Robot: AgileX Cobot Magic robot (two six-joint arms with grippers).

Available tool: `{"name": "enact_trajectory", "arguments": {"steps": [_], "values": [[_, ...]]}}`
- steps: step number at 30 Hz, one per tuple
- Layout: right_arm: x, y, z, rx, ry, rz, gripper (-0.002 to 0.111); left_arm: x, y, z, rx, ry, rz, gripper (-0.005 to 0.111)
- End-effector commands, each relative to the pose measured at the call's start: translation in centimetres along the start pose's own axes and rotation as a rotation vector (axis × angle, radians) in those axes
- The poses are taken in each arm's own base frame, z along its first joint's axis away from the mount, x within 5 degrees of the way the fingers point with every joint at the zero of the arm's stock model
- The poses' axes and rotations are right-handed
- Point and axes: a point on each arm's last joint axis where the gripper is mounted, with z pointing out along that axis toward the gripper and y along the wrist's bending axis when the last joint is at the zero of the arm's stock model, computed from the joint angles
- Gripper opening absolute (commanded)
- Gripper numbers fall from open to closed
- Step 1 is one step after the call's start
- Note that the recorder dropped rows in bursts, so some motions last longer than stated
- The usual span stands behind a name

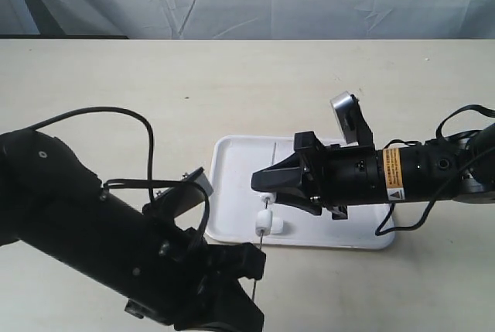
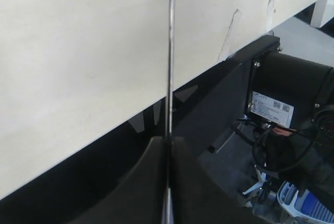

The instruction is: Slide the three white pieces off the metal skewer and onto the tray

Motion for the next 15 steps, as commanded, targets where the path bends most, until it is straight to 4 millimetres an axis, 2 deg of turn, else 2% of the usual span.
{"name": "enact_trajectory", "arguments": {"steps": [1,6,15], "values": [[0.15,0.21,0.04,-0.025,0.019,-0.047,0.029,-0.73,0.2,-0.81,0.016,-0.019,-0.025,0.0],[0.19,0.39,0.03,-0.045,0.022,-0.046,0.041,-1.14,0.65,-1.18,-0.002,-0.033,-0.019,0.0],[0.18,0.39,0.03,-0.045,0.021,-0.044,0.032,-0.97,0.58,-1.17,0.005,-0.015,0.012,0.0]]}}
